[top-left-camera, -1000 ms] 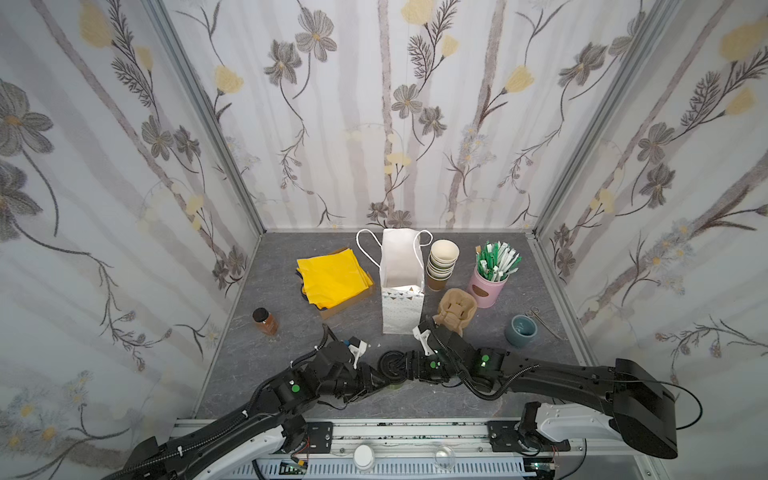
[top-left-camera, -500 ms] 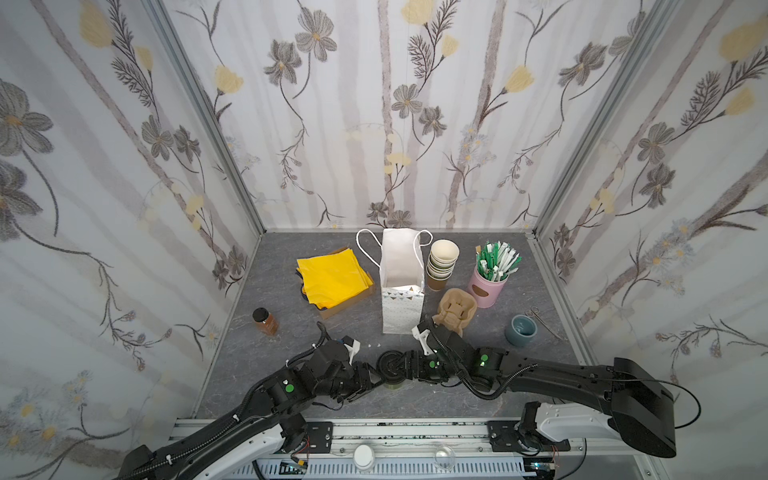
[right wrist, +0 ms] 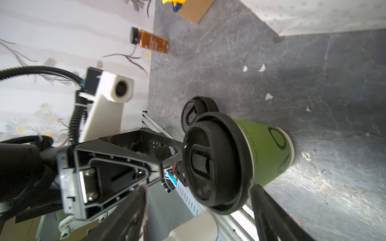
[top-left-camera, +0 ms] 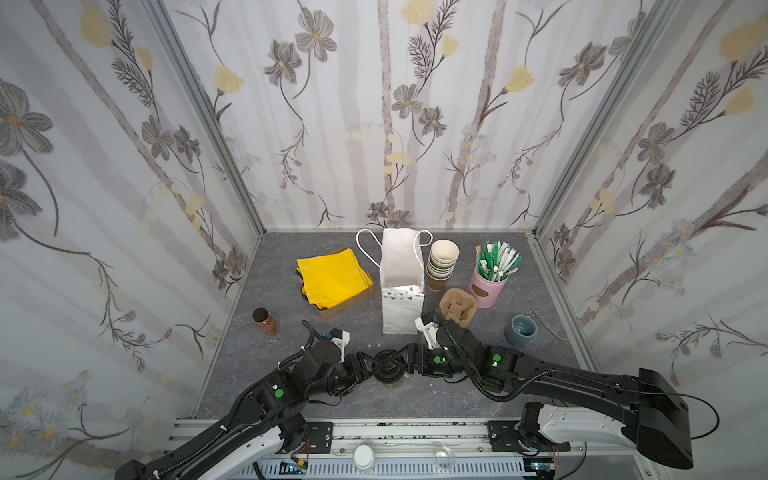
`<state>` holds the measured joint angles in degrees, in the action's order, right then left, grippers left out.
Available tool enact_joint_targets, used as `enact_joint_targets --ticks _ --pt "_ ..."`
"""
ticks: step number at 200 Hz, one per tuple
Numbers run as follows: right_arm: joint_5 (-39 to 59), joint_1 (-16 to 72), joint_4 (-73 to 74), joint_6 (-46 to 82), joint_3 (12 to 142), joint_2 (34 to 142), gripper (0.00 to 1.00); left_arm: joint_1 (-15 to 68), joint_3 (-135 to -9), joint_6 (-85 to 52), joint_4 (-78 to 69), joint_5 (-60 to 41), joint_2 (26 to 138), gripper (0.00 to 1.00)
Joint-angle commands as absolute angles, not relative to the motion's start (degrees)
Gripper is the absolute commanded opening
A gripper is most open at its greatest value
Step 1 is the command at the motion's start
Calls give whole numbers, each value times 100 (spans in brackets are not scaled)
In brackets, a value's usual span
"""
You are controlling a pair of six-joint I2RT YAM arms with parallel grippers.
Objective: Pack the takeout coffee
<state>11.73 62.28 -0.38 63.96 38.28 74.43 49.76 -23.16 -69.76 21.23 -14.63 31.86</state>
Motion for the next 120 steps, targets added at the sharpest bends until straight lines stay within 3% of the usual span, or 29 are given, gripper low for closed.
enact_joint_targets --ticks 1,40,120 --pt "943 6223 -348 6329 3795 7259 80 4966 -2478 -6993 1836 -1145 3331 72" --pt "668 6210 -361 6857 2976 6392 71 4942 -2664 -6788 1667 -1199 3917 76" --pt "1129 6203 219 6926 2778 6727 37 4846 -2615 -6677 1266 -1412 4351 60"
